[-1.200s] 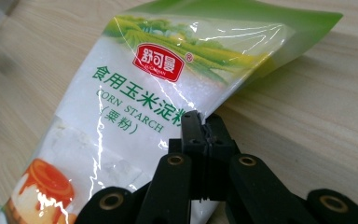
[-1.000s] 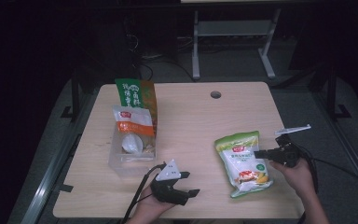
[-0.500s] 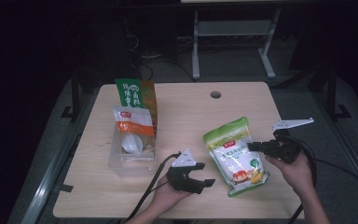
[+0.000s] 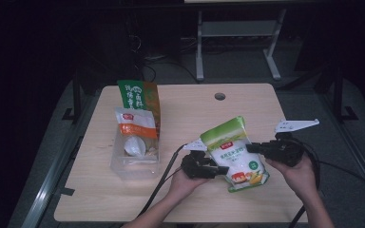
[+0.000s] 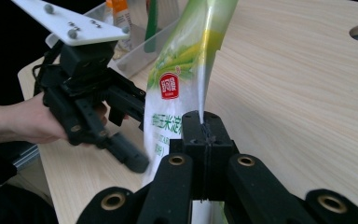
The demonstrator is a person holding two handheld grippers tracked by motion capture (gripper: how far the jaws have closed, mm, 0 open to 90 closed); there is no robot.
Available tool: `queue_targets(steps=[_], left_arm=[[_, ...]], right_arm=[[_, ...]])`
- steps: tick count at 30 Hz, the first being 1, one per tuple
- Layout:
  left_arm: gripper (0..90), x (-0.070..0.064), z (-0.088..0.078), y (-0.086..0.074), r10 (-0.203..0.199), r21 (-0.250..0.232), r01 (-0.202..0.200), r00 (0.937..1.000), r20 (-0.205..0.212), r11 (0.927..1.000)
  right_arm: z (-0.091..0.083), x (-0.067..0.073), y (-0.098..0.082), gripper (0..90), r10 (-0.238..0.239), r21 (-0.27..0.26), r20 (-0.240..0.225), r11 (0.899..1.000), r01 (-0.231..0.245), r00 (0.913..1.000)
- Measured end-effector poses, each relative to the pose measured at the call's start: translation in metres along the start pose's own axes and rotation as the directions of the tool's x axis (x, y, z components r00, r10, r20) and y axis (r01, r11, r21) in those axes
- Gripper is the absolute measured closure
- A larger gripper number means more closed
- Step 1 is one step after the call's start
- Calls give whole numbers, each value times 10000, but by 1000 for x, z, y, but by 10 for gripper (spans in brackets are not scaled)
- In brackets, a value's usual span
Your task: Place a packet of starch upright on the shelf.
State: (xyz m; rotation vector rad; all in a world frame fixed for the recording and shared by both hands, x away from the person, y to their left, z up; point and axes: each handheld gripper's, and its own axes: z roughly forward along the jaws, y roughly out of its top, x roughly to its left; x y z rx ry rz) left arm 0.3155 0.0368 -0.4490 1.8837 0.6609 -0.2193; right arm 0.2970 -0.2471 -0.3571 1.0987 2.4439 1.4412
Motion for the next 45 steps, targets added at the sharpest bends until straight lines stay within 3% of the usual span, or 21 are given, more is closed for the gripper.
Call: queue_targets(steps=[3,7,10,13,16,20,25,31,37,45], left_arm=[[684,-1,-6,6,365,-72,-367,9990,-271,9993],[802,-3,-16,17,628,-328,-664,9929,-1006,9973],[821,-4,-22,23,970,-173,-1013,9813,-1661,9947],[830,-3,-26,25,1227,-53,-1264,9712,-2045,9920],[832,-5,-28,25,1710,248,-1700,9556,-2400,9851],[837,-4,-27,24,1926,370,-1894,9488,-2504,9812],[838,-7,-24,22,2240,609,-2155,9415,-2518,9746],[841,-12,-23,20,2633,728,-2530,9312,-2521,9647],[839,-12,-24,20,2660,782,-2544,9312,-2493,9639],[836,-13,-24,20,2694,784,-2579,9293,-2525,9630]], right_arm=[[0,3,1,896,-45,-150,-74,9999,44,10000],[2,7,4,895,-270,-540,-160,9982,261,9995],[7,9,5,894,-616,-506,142,9968,622,9980],[14,8,1,892,-615,-610,180,9962,625,9979],[19,7,-6,888,-536,-751,99,9957,542,9985],[24,2,-19,881,-326,-832,-86,9960,317,9994],[24,-1,-28,866,-190,-524,-210,9985,178,9996],[27,-1,-34,781,-243,-332,-472,9992,228,9986],[31,2,-31,686,-411,-239,-469,9989,400,9981],[40,9,-26,658,-671,-1,-162,9977,671,9976]])
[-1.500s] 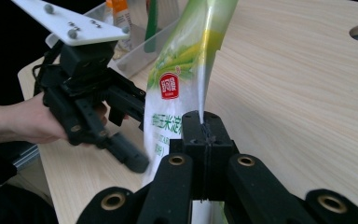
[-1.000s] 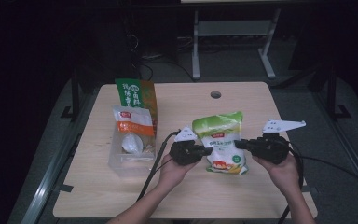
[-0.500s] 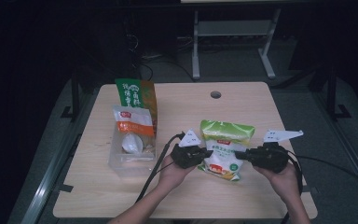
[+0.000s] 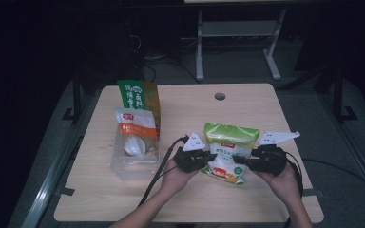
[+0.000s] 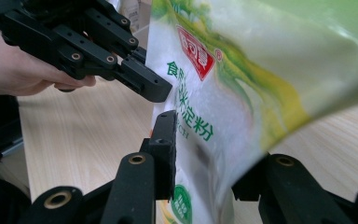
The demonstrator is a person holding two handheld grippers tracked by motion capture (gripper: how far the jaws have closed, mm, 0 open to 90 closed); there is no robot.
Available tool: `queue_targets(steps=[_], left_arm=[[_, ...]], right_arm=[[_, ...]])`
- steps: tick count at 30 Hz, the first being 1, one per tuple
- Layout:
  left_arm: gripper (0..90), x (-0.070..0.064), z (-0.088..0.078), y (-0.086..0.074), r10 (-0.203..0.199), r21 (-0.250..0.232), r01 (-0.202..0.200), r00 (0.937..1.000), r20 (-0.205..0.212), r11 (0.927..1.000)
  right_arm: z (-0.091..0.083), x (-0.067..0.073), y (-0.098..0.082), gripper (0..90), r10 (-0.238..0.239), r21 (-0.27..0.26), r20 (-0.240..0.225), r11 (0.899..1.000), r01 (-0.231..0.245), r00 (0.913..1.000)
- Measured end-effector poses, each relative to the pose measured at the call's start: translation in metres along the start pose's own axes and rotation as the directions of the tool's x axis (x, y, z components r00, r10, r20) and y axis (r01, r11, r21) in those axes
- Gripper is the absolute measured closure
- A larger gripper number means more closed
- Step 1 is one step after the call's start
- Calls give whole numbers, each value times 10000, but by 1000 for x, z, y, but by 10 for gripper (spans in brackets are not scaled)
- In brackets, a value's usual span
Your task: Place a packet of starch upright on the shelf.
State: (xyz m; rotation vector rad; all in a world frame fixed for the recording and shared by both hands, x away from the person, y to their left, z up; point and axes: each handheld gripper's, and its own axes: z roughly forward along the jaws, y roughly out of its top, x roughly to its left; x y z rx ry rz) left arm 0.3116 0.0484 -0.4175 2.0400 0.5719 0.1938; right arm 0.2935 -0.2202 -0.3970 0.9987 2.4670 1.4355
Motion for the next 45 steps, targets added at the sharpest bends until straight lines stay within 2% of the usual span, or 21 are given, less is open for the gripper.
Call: queue_targets(steps=[3,9,16,30,45], left_arm=[[834,-1,1,0,98,-9,-98,9999,-42,10000],[816,1,-1,1,-1,-58,1,10000,67,10000],[722,1,-5,1,-50,-45,50,10000,76,10000],[570,-1,-11,-12,-65,226,63,9999,92,9997],[520,-7,-21,-23,169,274,-177,9994,290,9995]], right_arm=[[4,3,1,661,-127,164,176,9998,124,9998],[5,4,1,755,-115,269,382,9996,104,9992],[3,4,-2,842,-33,283,395,9996,22,9992],[-4,-1,-12,867,537,-169,213,9984,-534,9983],[-9,0,-13,877,697,-418,299,9968,-685,9971]])
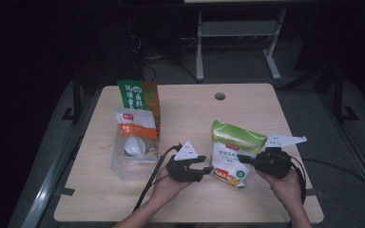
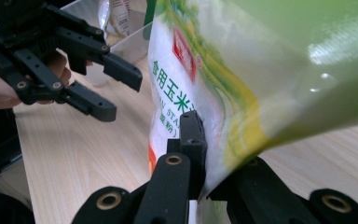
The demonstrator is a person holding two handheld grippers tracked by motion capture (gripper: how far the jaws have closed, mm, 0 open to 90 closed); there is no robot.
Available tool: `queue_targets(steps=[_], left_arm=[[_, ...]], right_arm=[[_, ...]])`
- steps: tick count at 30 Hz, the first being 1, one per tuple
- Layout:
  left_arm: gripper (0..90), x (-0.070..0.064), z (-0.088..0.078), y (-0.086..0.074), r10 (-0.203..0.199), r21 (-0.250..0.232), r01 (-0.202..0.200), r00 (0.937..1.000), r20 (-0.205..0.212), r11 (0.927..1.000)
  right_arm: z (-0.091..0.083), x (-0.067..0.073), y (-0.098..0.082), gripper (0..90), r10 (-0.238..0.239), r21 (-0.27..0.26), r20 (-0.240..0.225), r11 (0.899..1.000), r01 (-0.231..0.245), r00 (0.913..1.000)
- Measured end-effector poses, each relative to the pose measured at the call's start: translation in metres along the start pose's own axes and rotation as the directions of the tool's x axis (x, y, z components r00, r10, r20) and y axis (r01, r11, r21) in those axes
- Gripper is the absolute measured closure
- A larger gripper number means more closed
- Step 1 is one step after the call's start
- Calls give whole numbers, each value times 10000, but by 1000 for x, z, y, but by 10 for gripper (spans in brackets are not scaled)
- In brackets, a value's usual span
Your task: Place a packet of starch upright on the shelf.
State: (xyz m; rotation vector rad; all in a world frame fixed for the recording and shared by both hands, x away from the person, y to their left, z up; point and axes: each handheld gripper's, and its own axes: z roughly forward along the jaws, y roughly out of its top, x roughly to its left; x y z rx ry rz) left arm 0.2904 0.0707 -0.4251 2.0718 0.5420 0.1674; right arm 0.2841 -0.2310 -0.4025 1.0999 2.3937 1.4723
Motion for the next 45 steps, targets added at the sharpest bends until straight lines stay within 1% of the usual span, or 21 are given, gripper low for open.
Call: queue_targets(steps=[1,2,3,5,8,9,12,14,15,16,18,20,24,25,27,31,34,39,40,45], left_arm=[[517,-1,-1,-1,27,23,-27,10000,30,10000],[516,-2,-1,-2,-65,-14,65,10000,39,10000],[511,-3,-2,-3,-70,1,70,10000,59,10000],[507,-3,-3,-4,48,41,-48,10000,61,10000],[498,-5,-5,-8,-78,84,77,9999,118,9999],[495,-6,-5,-9,-8,120,6,9999,113,9999],[483,-9,-7,-13,-106,202,103,9998,164,9997],[456,-12,-10,-16,-201,274,194,9995,250,9994],[451,-14,-12,-17,-84,323,76,9996,260,9994],[441,-16,-14,-18,-127,350,119,9996,248,9993],[435,-19,-17,-20,-66,380,57,9997,239,9993],[422,-22,-21,-23,-22,378,14,9998,212,9993],[400,-28,-28,-28,262,360,-264,9996,79,9990],[392,-28,-30,-29,294,342,-297,9995,80,9990],[374,-30,-33,-32,231,282,-233,9997,79,9993],[355,-31,-38,-37,350,251,-350,9994,10,9991],[347,-31,-42,-42,275,238,-276,9996,8,9993],[331,-30,-45,-46,422,178,-419,9990,-134,9990],[331,-31,-45,-47,364,182,-361,9993,-125,9992],[333,-31,-46,-48,331,78,-331,9994,-66,9994]], right_arm=[[0,0,0,877,-16,1,-18,10000,16,10000],[-1,0,0,877,-12,-8,-13,10000,12,10000],[-1,0,0,878,20,-8,-27,10000,-20,10000],[-1,-1,0,879,20,-63,-28,10000,-20,10000],[-2,0,0,880,70,-105,-50,9999,-71,10000],[-2,0,0,879,79,-110,-55,9999,-80,10000],[-2,0,1,881,132,-129,-74,9998,-132,9999],[-1,1,2,881,78,-106,-45,9999,-78,10000],[-2,2,3,881,109,-82,-31,9999,-109,9999],[-2,4,5,882,82,-47,12,10000,-82,10000],[-1,6,7,884,-6,-28,13,10000,6,10000],[-1,8,9,885,15,-9,7,10000,-15,10000],[-1,10,15,886,-37,-5,-66,10000,37,10000],[0,10,17,887,-43,-11,-73,10000,43,10000],[0,10,19,887,-76,24,-138,10000,76,9999],[2,12,24,889,-187,-7,-170,9998,186,9997],[3,13,29,890,-226,33,-141,9997,226,9996],[8,15,39,891,-299,68,-222,9995,301,9993],[8,16,41,891,-287,84,-229,9995,289,9993],[13,17,52,892,-317,120,-426,9994,322,9986]])
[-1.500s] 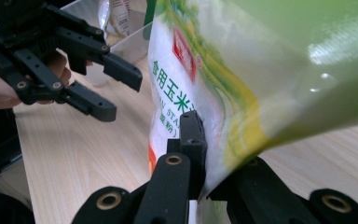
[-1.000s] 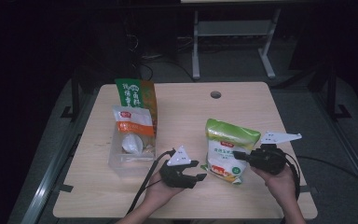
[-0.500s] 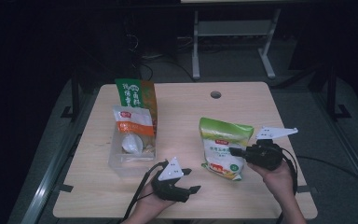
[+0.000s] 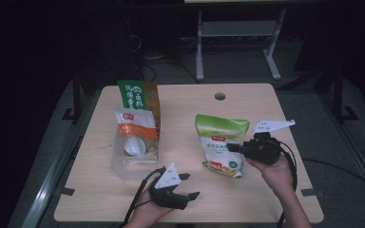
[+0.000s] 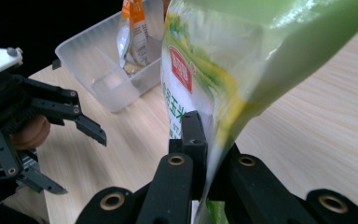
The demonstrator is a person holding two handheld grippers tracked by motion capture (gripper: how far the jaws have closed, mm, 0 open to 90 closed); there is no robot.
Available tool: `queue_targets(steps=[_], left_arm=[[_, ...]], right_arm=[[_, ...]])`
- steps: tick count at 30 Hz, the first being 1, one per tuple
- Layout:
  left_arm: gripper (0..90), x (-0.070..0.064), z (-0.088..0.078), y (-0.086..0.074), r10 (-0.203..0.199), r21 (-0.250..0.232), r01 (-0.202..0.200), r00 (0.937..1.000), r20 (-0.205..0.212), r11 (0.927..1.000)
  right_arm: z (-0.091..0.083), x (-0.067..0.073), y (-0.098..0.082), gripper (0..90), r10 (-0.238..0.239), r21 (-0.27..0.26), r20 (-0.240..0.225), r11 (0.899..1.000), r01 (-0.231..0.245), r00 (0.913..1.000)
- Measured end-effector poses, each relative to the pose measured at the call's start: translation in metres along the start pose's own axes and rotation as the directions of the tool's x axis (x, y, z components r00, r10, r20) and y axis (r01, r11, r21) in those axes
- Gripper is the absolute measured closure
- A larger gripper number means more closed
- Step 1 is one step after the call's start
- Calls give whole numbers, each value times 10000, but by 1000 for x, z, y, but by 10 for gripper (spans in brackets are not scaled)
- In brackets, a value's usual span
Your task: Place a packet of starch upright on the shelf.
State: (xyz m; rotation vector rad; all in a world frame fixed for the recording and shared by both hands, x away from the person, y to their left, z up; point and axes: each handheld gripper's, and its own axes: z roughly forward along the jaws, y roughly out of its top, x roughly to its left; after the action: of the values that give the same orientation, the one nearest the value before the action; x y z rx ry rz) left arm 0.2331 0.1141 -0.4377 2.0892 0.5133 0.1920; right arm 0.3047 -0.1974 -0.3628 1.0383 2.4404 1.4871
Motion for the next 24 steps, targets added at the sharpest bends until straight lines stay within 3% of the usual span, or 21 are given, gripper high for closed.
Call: queue_targets(steps=[12,17,24], left_arm=[[333,-6,0,1,214,-293,-213,9998,39,9993],[324,-10,-1,1,551,-174,-551,9985,35,9983],[320,-14,0,1,639,-237,-636,9979,84,9977]], right_arm=[[11,6,28,893,-232,10,-255,9997,232,9994],[19,12,44,893,-427,-2,-450,9991,428,9981],[34,24,68,893,-731,152,-654,9971,743,9952]])
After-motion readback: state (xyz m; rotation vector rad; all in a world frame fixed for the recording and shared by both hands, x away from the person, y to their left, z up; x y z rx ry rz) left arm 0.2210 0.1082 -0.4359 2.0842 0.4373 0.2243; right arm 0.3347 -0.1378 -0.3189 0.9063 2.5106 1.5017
